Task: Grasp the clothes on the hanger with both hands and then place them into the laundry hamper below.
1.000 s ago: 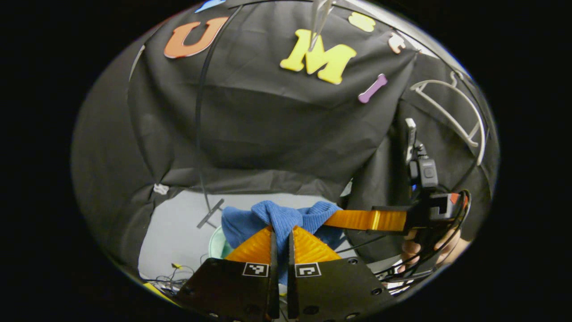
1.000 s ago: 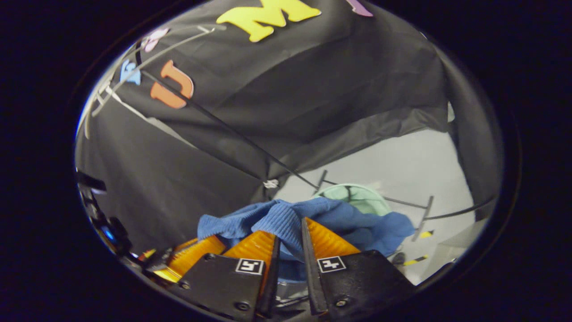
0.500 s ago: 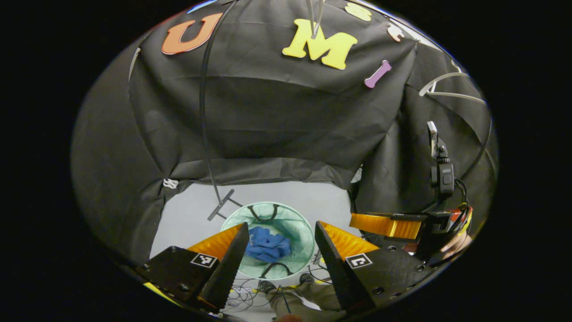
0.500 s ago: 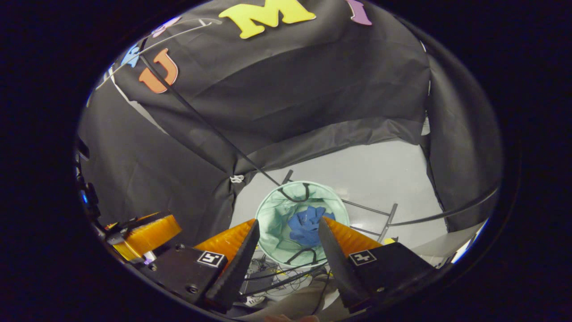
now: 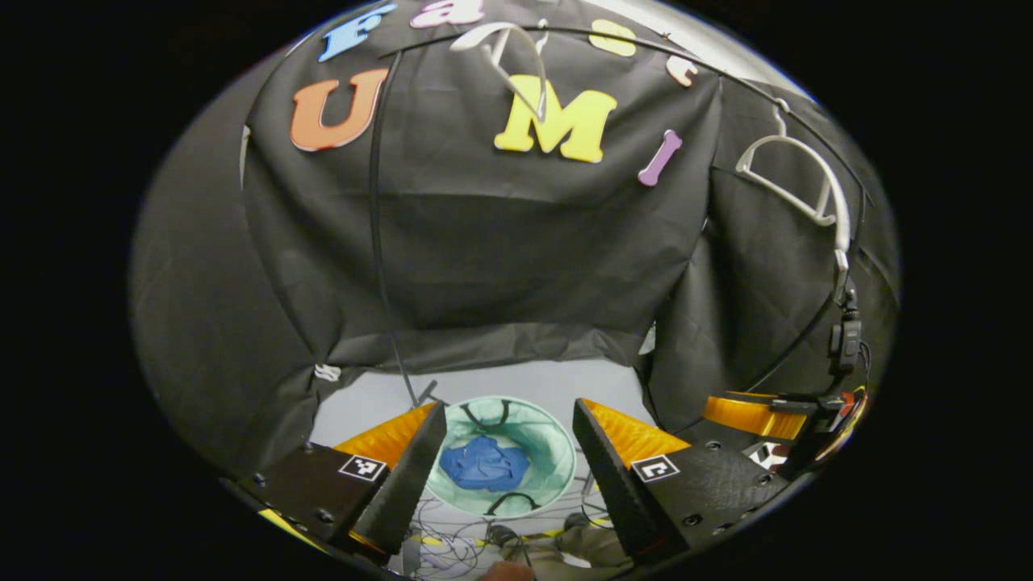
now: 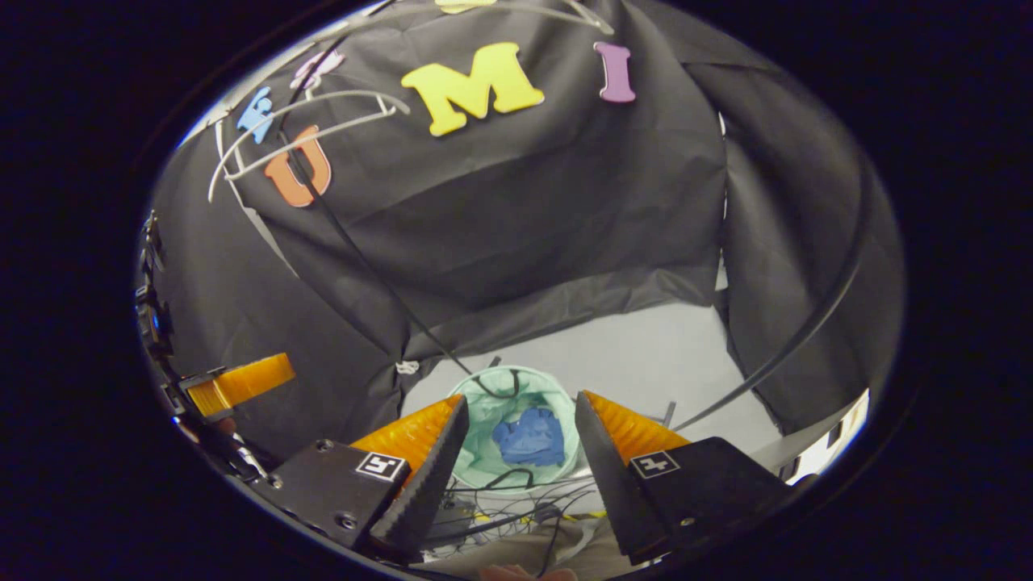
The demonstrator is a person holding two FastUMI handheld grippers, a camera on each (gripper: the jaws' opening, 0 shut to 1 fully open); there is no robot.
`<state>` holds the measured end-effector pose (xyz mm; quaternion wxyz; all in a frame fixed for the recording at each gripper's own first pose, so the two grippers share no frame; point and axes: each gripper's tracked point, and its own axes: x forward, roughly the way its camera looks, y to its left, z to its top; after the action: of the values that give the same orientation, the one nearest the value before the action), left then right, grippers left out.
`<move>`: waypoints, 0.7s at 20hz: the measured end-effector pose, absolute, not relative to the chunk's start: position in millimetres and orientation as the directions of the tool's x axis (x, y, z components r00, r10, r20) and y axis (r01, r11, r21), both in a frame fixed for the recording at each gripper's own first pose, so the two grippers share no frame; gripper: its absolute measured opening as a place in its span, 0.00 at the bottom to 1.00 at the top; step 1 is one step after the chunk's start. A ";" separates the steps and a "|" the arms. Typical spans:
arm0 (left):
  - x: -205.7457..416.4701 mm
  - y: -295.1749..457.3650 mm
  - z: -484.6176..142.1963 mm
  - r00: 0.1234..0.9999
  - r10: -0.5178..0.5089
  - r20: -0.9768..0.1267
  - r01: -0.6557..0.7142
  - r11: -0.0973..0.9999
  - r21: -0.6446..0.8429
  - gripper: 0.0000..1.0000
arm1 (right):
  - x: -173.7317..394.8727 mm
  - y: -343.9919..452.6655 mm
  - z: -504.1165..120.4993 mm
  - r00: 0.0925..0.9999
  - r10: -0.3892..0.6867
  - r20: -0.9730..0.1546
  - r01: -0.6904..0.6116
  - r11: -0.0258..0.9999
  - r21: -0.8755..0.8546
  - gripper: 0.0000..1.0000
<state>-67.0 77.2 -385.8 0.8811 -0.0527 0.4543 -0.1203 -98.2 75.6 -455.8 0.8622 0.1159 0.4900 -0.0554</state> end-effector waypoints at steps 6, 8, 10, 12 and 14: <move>-55.1 70.4 -290.3 0.730 -0.156 -0.666 0.108 0.988 -0.114 0.97 | -88.7 19.6 -344.7 0.710 -0.040 -0.703 0.131 0.988 0.076 0.87; -58.3 68.0 -259.3 0.783 -0.133 -0.608 0.092 0.991 -0.097 0.97 | -81.0 7.9 -301.7 0.781 -0.050 -0.622 0.094 0.995 0.039 0.87; -55.2 63.6 -233.5 0.824 -0.107 -0.556 0.073 0.994 -0.083 0.92 | -82.4 4.4 -267.5 0.825 -0.050 -0.563 0.076 0.997 0.023 0.99; -51.0 61.1 -209.1 0.857 -0.085 -0.509 0.057 0.996 -0.069 0.92 | -78.3 -0.5 -233.2 0.857 -0.038 -0.513 0.049 0.999 0.008 0.99; -54.0 58.7 -188.6 0.879 -0.062 -0.474 0.043 0.998 -0.052 0.92 | -62.6 -2.6 -205.4 0.888 -0.035 -0.458 0.032 0.999 -0.014 0.96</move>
<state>-54.0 58.7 -188.6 0.9689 -0.0202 0.2450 -0.0271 -62.6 -2.6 -205.4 0.9717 -0.0032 0.2356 -0.0172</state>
